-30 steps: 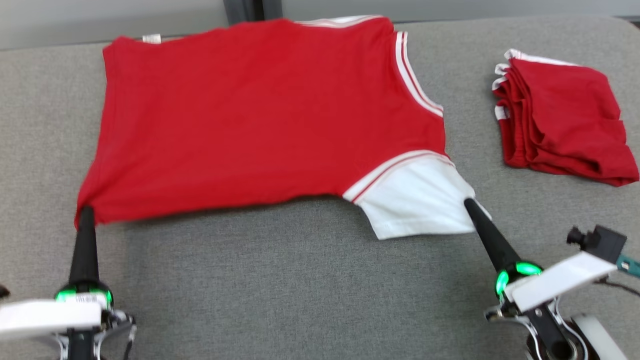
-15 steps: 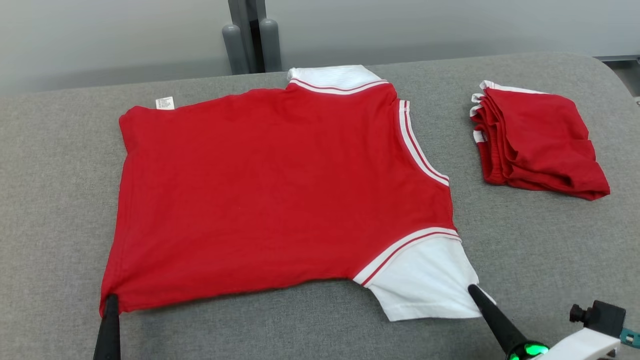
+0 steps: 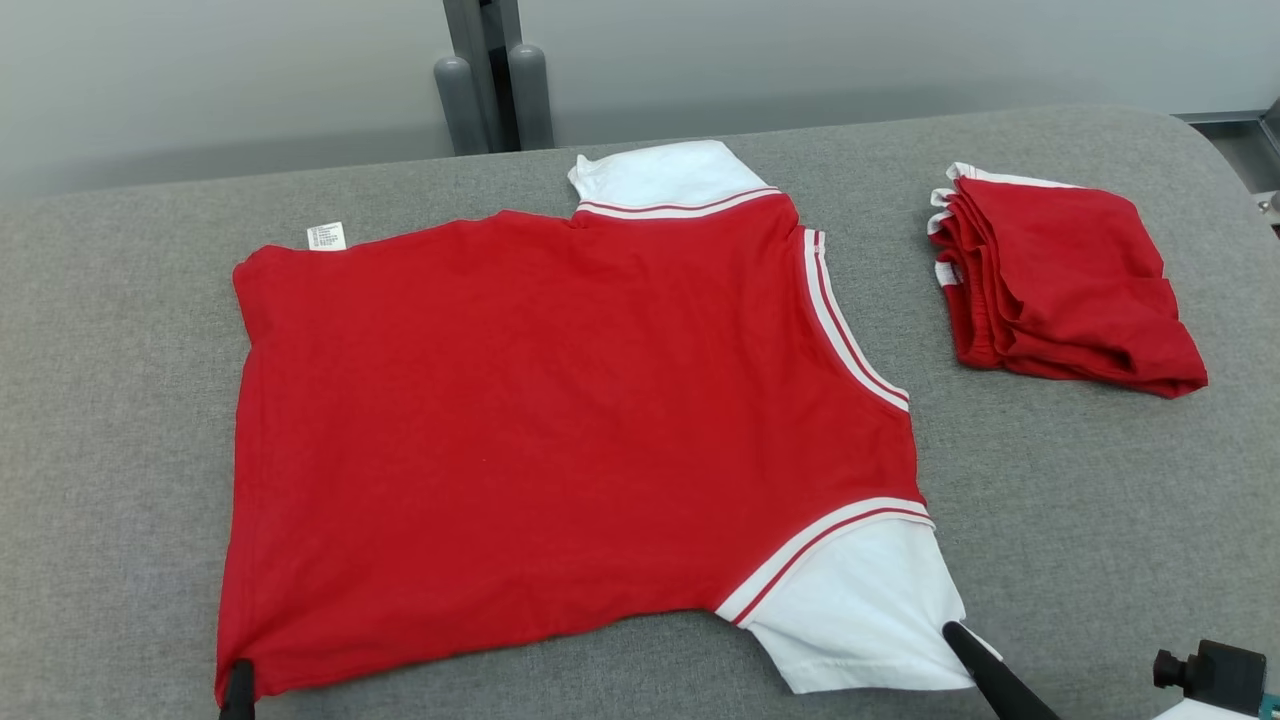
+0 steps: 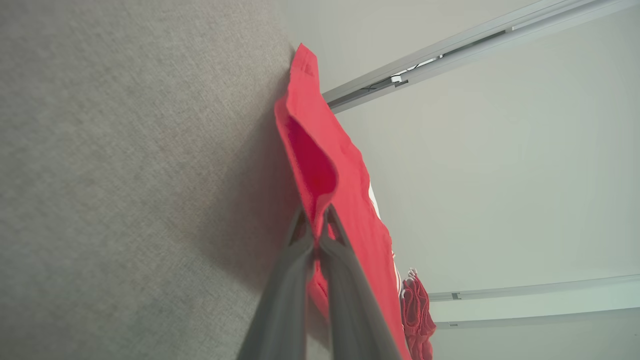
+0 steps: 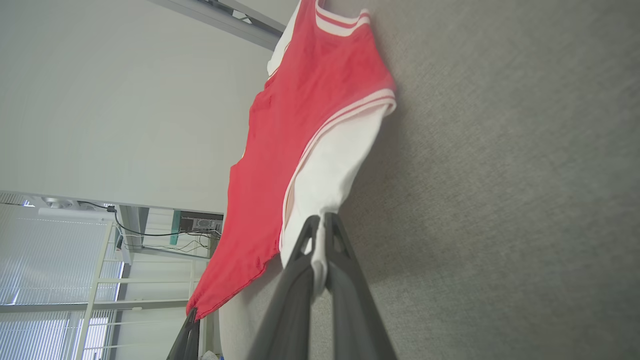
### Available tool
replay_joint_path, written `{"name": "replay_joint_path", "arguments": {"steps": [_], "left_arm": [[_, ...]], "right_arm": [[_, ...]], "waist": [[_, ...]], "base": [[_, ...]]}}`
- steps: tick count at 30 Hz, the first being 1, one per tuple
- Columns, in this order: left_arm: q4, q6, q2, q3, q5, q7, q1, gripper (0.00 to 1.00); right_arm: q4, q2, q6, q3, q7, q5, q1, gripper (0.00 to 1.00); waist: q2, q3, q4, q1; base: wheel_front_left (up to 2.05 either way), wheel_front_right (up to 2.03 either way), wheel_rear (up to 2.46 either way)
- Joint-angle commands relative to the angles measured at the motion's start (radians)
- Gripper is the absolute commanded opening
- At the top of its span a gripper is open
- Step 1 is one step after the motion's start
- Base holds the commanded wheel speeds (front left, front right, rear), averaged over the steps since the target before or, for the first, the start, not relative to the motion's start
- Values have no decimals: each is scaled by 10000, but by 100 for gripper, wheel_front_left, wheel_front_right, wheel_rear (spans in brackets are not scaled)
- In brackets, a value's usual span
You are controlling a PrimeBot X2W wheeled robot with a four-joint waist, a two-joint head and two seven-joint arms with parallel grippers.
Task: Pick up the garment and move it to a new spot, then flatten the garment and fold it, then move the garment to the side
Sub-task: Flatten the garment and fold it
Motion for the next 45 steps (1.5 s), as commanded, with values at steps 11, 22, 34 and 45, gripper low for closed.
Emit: {"name": "replay_joint_path", "arguments": {"steps": [11,22,34,45], "left_arm": [[506,711,-107,-106,-259,266,-484,0],[146,1356,-207,-90,-951,711,-998,0],[136,2867,-406,-195,-1829,1058,-2636,0],[2739,3247,-389,-104,-1815,883,-5265,0]], "right_arm": [[309,32,4,-108,-299,398,-476,0],[480,31,4,220,-623,348,-1192,0],[1916,26,4,42,-952,350,-3139,0],[5959,25,4,552,-1534,82,-6777,0]], "waist": [[-1,-205,19,1],[-1,-340,-1,1],[-1,-390,160,1],[-1,-55,155,1]], "base": [[0,0,0],[0,0,0],[0,0,0],[0,0,0]]}}
